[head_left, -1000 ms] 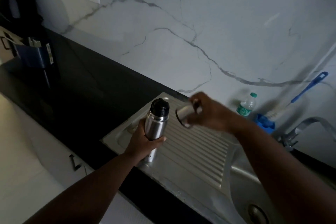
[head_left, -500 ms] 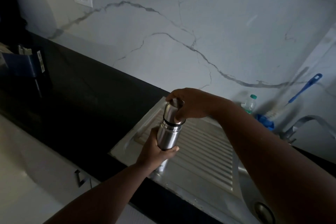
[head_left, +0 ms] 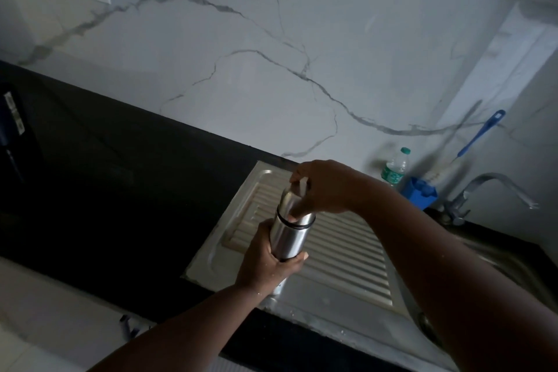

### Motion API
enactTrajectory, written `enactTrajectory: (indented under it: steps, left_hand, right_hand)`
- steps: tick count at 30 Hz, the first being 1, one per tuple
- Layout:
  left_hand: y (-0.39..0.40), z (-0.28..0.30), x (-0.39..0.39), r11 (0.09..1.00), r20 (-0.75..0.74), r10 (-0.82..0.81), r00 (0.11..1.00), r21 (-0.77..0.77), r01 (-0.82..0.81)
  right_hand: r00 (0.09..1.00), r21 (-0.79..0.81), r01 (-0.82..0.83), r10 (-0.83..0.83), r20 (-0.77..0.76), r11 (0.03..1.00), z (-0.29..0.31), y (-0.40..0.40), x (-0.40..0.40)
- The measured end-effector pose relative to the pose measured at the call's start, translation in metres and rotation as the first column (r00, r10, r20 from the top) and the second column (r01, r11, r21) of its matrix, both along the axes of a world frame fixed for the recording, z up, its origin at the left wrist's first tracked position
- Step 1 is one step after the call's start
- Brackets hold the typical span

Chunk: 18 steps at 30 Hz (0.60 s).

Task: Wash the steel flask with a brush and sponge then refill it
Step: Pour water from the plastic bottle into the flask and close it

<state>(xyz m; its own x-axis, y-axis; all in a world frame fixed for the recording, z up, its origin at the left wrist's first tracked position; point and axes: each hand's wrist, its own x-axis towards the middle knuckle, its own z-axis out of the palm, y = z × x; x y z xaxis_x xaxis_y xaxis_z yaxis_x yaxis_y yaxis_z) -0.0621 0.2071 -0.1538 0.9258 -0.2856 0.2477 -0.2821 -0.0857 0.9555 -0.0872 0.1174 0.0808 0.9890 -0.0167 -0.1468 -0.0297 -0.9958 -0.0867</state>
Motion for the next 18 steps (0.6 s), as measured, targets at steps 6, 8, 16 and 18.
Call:
enactTrajectory:
  steps: [6,8,16,18]
  left_hand:
    - [0.001,0.001,0.000,1.000,0.020,0.006,1.000,0.004,-0.006]
    - [0.001,0.001,0.000,1.000,0.023,0.000,1.000,0.009,0.000]
    - [0.002,0.001,0.002,0.999,0.032,0.004,0.999,0.034,-0.005]
    - [0.002,0.000,0.002,0.999,0.036,0.004,0.999,0.037,-0.005]
  right_hand:
    - [0.952,-0.101,0.286,-0.271,0.142,0.953,-0.017,0.010,-0.001]
    - [0.929,-0.118,0.358,-0.340,0.148,0.926,-0.018,0.016,-0.006]
    - [0.952,0.138,0.305,-0.302,-0.039,0.942,-0.004,0.011,-0.007]
    - [0.965,0.293,0.246,-0.207,-0.158,0.924,0.004,0.007,-0.009]
